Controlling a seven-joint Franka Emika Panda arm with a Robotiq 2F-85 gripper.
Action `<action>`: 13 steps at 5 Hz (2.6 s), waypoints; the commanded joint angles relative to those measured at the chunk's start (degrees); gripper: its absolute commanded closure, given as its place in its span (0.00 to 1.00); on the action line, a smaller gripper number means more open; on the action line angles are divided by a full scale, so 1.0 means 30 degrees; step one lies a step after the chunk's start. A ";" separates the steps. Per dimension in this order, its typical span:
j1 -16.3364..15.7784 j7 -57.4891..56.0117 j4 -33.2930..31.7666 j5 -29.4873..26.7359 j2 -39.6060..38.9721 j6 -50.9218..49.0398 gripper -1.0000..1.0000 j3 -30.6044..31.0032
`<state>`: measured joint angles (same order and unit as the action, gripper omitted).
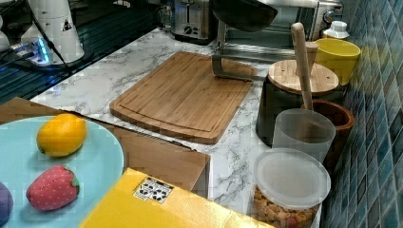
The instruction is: Put the bowl in the oven.
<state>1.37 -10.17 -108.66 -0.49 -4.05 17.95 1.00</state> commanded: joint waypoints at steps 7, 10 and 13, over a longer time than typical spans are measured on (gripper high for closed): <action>-0.1923 -1.0145 0.8258 -0.2474 -0.7377 0.6199 1.00 0.3392; -0.2650 -0.9441 0.9487 -0.1328 -0.8381 0.1998 1.00 0.4190; -0.2254 -0.9452 0.8319 -0.4427 -0.9501 0.2857 1.00 0.4376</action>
<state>-5.68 -40.99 -88.91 -10.34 -31.19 26.82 12.55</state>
